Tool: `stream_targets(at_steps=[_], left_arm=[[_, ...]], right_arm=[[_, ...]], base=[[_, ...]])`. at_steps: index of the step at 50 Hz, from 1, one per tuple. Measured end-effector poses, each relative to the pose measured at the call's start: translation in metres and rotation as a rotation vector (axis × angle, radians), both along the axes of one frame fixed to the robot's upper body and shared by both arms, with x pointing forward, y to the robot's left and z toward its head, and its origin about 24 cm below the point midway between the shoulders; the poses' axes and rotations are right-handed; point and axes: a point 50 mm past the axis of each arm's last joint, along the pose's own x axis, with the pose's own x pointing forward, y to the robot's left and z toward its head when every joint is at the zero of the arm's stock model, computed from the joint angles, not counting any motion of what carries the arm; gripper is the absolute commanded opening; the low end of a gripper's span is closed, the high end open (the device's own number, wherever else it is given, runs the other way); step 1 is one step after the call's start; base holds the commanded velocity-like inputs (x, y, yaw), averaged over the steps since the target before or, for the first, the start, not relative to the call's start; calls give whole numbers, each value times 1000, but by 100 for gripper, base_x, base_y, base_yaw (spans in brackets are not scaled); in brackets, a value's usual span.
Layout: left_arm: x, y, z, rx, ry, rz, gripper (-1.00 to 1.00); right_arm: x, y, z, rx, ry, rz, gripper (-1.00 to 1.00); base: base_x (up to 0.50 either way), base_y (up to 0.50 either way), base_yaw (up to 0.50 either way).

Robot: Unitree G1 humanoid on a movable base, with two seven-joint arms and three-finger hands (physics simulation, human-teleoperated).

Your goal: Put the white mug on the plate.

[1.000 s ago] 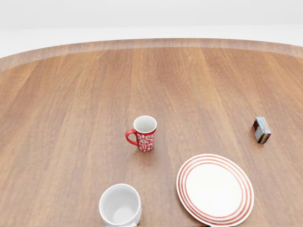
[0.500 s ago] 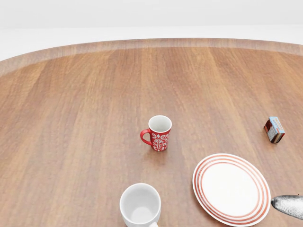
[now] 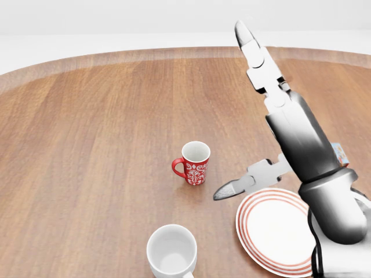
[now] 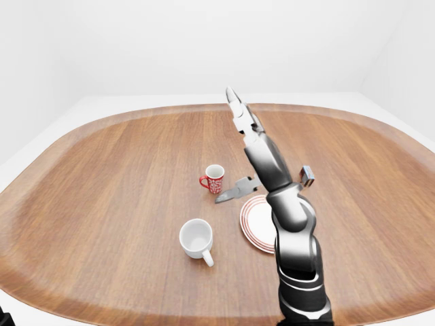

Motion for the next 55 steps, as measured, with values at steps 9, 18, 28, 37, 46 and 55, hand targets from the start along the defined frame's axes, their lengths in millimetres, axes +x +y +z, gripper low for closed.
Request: stream_targets(at_steps=[9, 18, 28, 37, 46, 55], left_arm=[[0, 0, 0, 2, 1, 2, 100], [-1, 0, 0, 1, -1, 3, 100], [-1, 0, 0, 1, 0, 4, 100], [0, 0, -1, 1, 3, 3, 100], [0, 0, -1, 0, 6, 3, 100], [0, 0, -1, -1, 5, 3, 100]], right_arm=[[43, 28, -15, -284, 169, 27, 100], [77, 48, -30, -498, 337, 36, 100], [90, 67, -44, -673, 433, 29, 100], [90, 79, -57, -770, 460, -4, 100], [85, 85, -77, -834, 506, -16, 100], [78, 89, -97, -879, 557, -11, 100]], base=[[0, 0, 0], [0, 0, 0], [0, 0, 0], [0, 0, 0], [0, 0, 0], [0, 0, 0]])
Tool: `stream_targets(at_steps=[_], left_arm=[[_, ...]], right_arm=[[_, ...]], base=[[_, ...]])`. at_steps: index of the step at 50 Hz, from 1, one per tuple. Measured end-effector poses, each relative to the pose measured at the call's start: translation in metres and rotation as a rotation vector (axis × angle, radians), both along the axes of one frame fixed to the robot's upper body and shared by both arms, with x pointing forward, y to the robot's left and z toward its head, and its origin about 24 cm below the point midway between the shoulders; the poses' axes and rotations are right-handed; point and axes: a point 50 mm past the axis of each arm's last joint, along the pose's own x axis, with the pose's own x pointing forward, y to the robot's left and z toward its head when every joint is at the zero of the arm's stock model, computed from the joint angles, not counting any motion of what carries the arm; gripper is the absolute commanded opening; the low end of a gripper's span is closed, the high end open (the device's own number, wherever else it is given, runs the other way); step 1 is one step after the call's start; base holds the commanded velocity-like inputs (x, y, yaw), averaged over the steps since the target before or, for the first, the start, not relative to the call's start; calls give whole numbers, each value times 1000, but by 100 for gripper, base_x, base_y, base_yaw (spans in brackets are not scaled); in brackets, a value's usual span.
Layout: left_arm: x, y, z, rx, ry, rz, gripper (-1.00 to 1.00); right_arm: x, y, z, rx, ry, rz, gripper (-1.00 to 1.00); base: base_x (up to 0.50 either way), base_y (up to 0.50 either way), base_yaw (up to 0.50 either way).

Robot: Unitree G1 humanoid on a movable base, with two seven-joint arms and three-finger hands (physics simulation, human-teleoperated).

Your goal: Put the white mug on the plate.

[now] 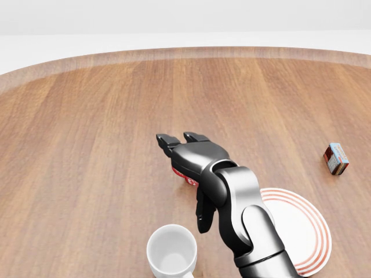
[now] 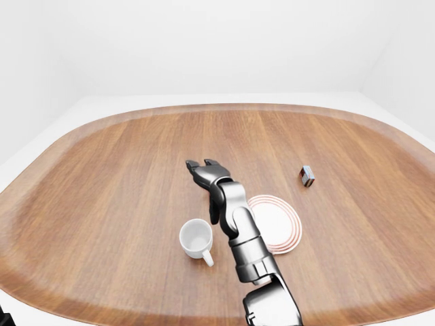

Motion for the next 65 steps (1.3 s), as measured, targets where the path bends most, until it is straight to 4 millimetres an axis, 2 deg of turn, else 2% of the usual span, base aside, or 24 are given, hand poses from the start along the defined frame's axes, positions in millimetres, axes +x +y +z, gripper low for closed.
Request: stream_targets(at_steps=[25, 45, 65], left_arm=[[0, 1, 0, -2, -1, 0, 100], [0, 0, 0, -2, -1, -1, 100], [1, 1, -1, -3, 4, -1, 100]], right_arm=[[-27, 6, -40, -95, 81, -3, 100], [-44, 20, -61, -122, 141, 31, 100], [-51, 34, -78, -135, 216, 74, 100]], base=[[0, 0, 0], [0, 0, 0], [0, 0, 0]])
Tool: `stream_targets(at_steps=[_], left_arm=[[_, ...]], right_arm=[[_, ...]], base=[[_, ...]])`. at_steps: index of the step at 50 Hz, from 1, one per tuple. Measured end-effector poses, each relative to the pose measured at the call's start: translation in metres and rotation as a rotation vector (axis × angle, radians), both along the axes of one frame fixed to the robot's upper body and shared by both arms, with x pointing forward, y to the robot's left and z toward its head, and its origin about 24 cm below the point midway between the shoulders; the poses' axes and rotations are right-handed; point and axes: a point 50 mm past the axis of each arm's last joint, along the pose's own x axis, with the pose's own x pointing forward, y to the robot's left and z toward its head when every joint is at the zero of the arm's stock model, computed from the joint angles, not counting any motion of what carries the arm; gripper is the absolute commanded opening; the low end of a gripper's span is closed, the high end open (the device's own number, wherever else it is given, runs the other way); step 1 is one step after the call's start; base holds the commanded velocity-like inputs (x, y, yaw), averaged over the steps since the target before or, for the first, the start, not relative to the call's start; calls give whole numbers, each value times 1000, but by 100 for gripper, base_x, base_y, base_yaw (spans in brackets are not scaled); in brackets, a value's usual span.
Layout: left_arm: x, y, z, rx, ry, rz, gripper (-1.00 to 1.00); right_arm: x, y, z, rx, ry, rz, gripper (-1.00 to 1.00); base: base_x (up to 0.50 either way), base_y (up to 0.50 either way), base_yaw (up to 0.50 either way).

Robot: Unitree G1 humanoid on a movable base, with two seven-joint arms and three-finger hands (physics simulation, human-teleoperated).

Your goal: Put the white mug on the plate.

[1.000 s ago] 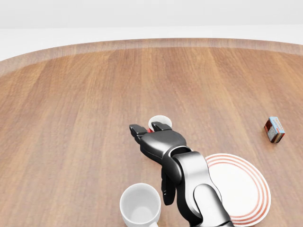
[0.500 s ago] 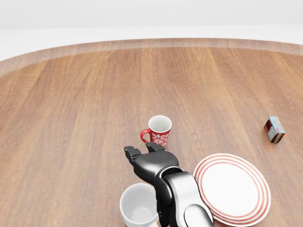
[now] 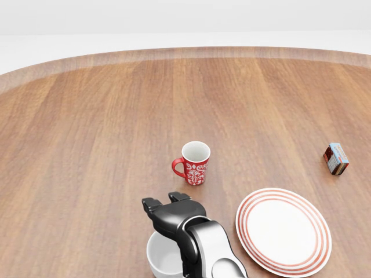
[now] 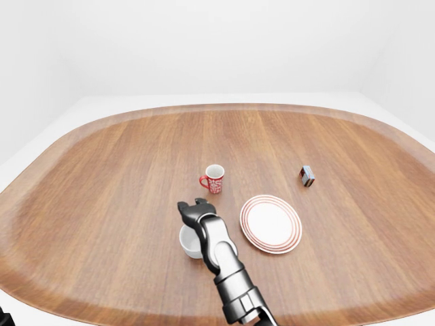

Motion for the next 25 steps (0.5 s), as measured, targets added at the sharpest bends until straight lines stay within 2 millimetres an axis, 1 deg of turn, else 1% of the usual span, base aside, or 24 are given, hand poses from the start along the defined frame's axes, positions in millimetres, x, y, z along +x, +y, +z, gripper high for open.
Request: stream_targets(at_steps=[25], left_arm=[[-2, 0, 1, 0, -9, 1, 100]], right_arm=[[-2, 11, -21, -19, 114, 33, 100]], base=[[0, 0, 0]])
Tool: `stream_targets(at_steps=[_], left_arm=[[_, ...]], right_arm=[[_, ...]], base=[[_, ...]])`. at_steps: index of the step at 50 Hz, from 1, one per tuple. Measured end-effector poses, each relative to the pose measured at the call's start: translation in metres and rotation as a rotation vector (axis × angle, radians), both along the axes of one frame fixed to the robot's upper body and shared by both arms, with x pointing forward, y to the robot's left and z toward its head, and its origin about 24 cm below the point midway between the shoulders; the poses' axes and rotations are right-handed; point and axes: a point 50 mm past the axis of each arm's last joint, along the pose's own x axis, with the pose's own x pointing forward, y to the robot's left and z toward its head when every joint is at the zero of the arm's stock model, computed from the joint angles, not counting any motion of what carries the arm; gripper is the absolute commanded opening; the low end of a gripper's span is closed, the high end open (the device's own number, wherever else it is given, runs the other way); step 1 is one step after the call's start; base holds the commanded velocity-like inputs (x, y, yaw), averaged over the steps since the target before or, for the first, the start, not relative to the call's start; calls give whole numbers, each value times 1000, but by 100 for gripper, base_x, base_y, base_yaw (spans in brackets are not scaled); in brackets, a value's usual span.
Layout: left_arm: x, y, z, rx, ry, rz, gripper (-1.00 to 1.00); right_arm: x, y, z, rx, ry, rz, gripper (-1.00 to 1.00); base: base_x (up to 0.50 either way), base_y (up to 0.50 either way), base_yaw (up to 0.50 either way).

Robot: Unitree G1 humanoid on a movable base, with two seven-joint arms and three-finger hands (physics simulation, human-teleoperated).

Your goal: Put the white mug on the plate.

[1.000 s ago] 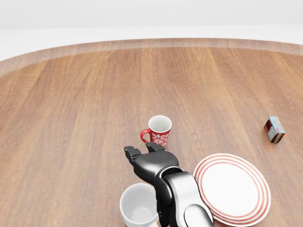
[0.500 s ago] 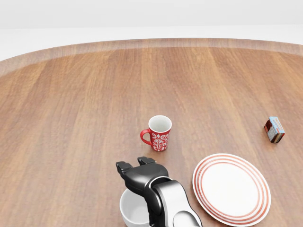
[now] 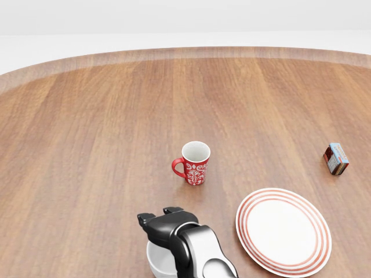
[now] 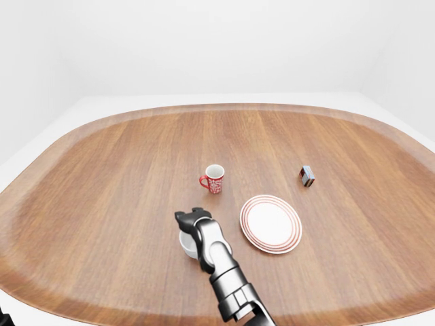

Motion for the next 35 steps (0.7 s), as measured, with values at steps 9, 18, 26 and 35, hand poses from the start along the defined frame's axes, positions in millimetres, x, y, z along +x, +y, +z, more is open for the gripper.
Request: stream_targets(at_steps=[9, 18, 26, 35], left_arm=[[0, 0, 0, 0, -2, 0, 100], [0, 0, 0, -1, 1, 0, 100], [1, 1, -1, -2, 4, -1, 100], [1, 1, -1, -2, 6, -1, 100]], right_arm=[[0, 2, -4, -10, 18, 7, 100], [2, 3, -4, -22, 21, 11, 100], [7, 3, -4, -35, 28, 17, 100], [14, 4, -4, -56, 44, 26, 100]], base=[[0, 0, 0], [0, 0, 0], [0, 0, 0], [0, 0, 0]])
